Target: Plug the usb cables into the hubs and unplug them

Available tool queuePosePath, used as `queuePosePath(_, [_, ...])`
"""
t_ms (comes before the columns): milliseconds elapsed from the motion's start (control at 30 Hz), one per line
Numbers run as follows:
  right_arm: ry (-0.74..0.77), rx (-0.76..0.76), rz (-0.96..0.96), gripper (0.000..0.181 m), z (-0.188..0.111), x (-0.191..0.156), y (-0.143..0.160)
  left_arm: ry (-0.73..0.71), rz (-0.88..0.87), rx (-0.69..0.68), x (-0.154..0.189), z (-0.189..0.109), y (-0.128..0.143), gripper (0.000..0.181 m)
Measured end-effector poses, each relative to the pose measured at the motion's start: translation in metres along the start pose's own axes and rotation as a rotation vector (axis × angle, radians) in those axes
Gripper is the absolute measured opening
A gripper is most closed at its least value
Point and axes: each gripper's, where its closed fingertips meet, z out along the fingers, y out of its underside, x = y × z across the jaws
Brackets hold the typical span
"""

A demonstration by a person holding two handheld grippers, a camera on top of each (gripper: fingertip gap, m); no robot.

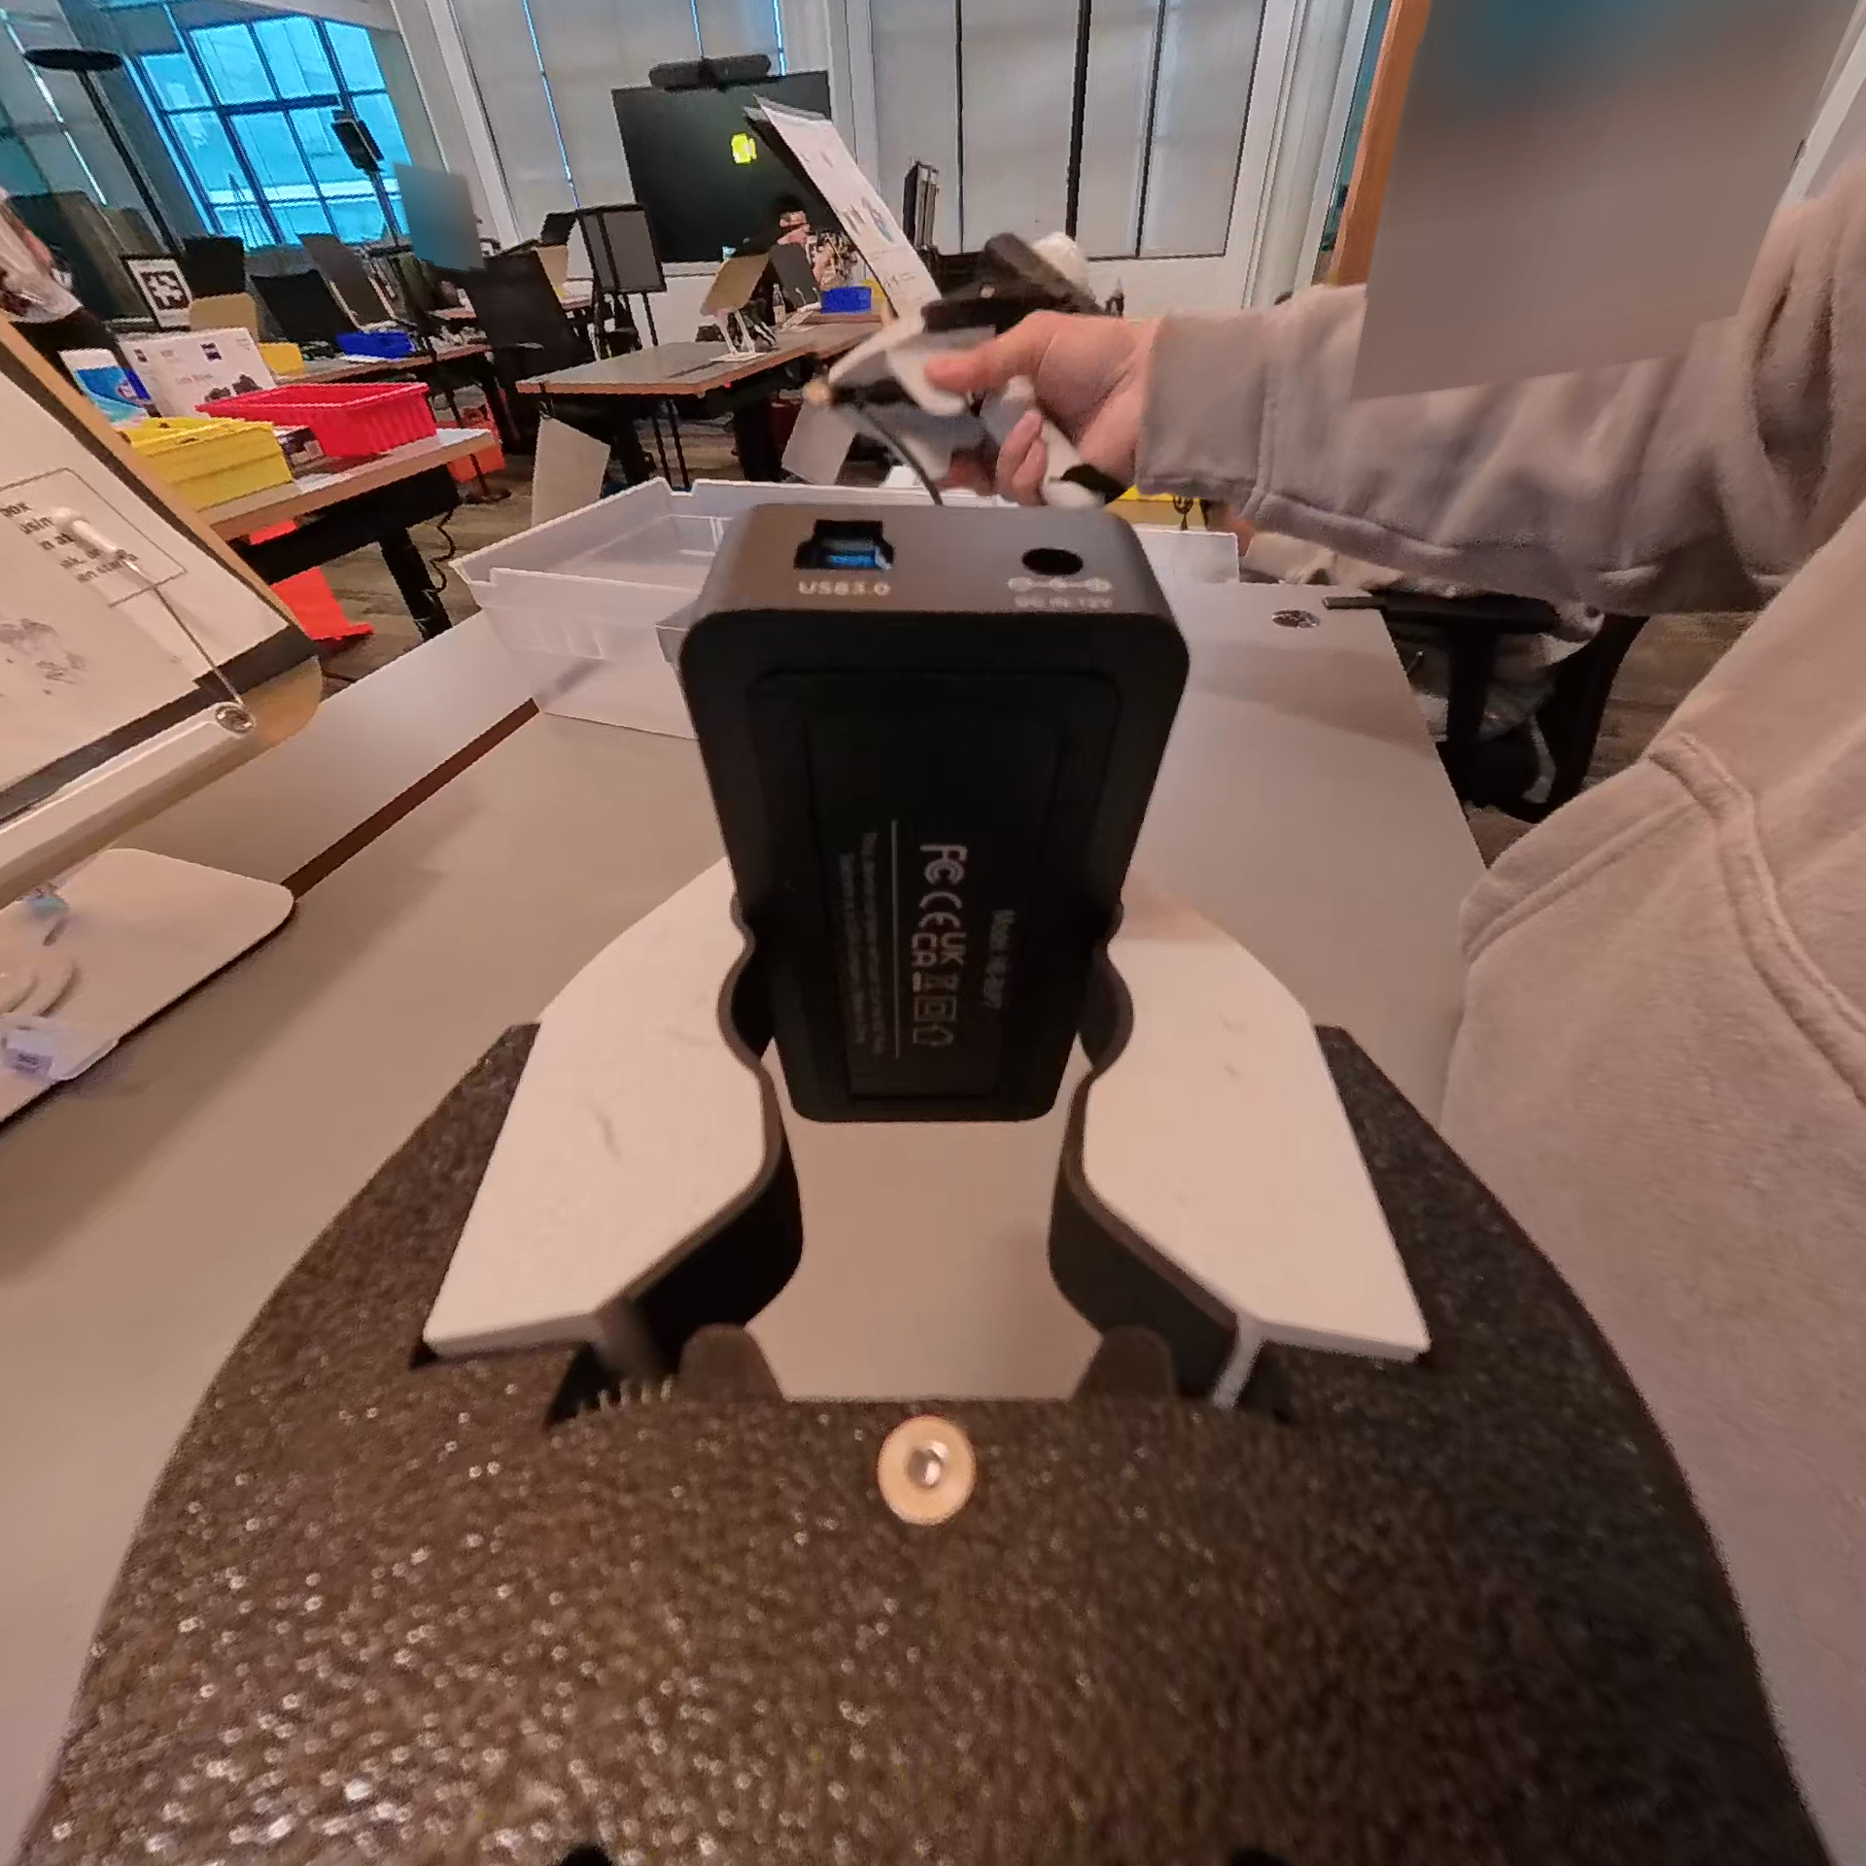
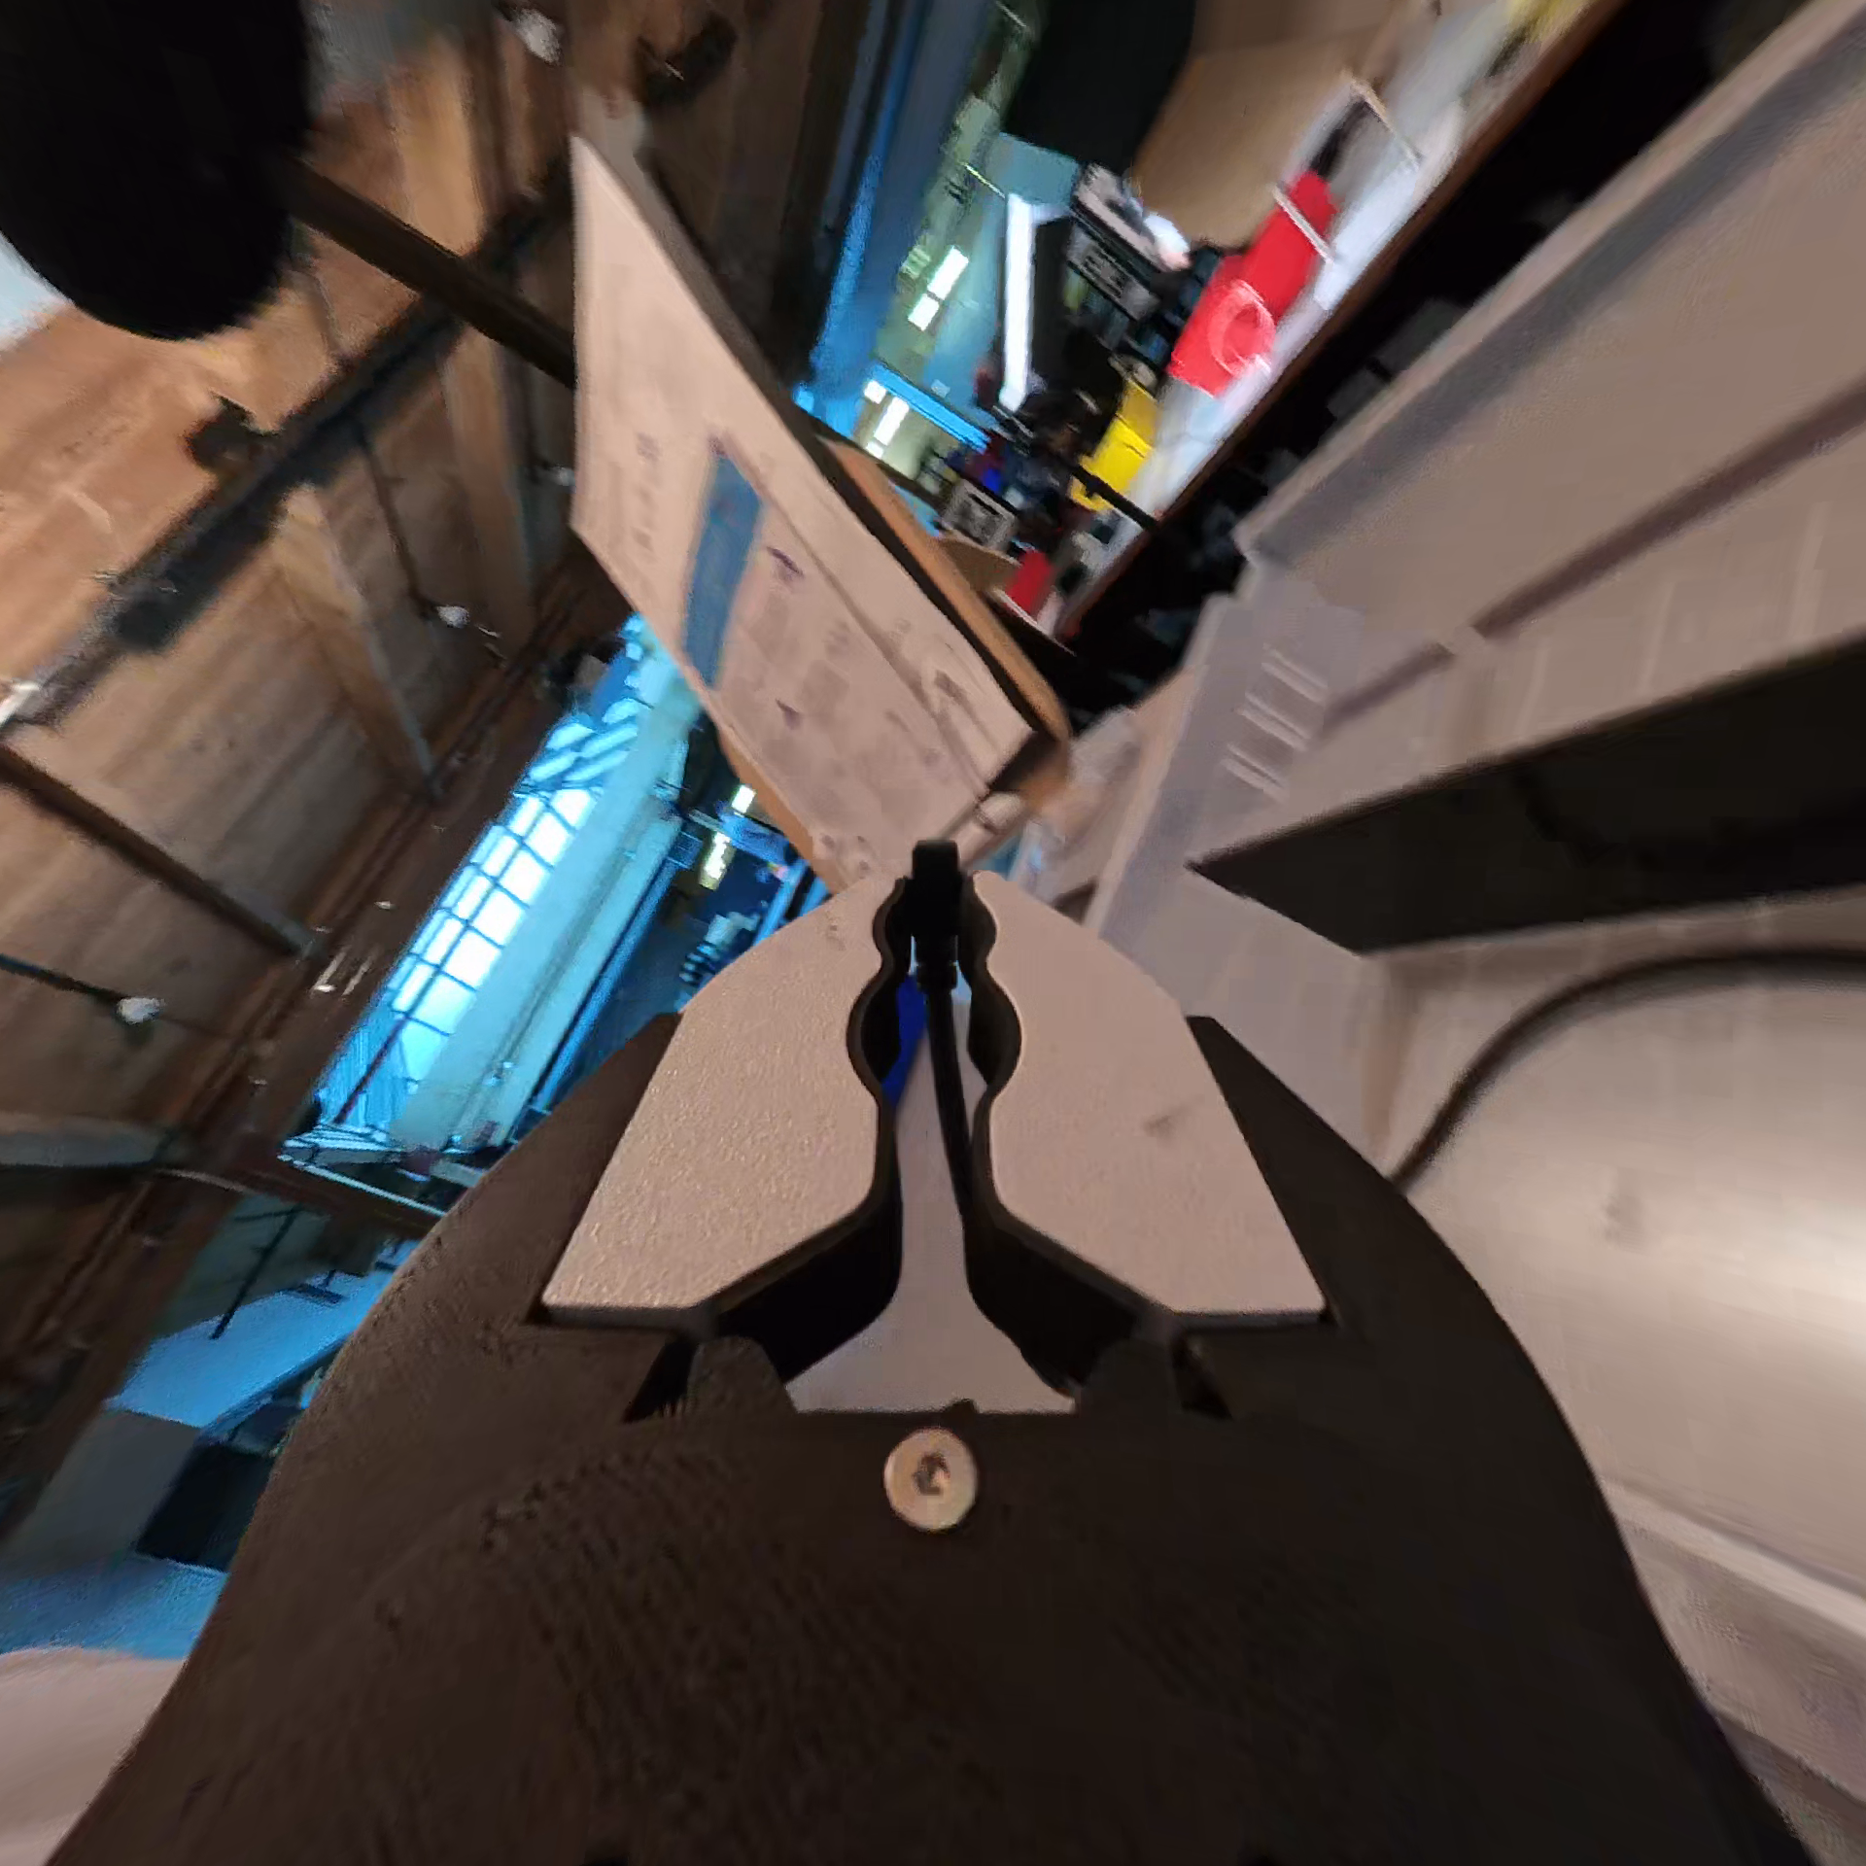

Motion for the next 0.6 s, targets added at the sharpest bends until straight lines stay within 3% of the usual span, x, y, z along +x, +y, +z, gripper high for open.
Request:
queuePosePath(67, [0.057, -0.025, 0.004, 0.008, 0.005, 0.018, 0.01, 0.0, -0.004, 0.003, 0.001, 0.0, 0.0, 0.059])
queuePosePath(133, [0.225, -0.065, -0.091, 0.008, 0.001, 0.045, 0.012, -0.004, -0.004, 0.002, 0.0, -0.001, 0.0, 0.059])
queuePosePath(267, [0.6, -0.181, -0.428, 0.015, -0.022, 0.091, -0.002, 0.001, -0.032, 0.019, -0.002, -0.002, 0.0, 0.059])
queuePosePath(367, [0.775, -0.341, -0.611, 0.021, -0.035, 0.107, 0.0, 0.001, -0.04, 0.027, -0.002, 0.0, 0.0, 0.059])
queuePosePath(500, [0.915, -0.382, -0.853, 0.069, -0.043, 0.099, -0.009, 0.015, -0.038, 0.023, 0.002, 0.004, 0.001, 0.059])
queuePosePath(600, [0.903, -0.364, -0.914, 0.089, -0.043, 0.079, -0.01, 0.026, -0.035, 0.014, 0.005, 0.008, 0.003, 0.059])
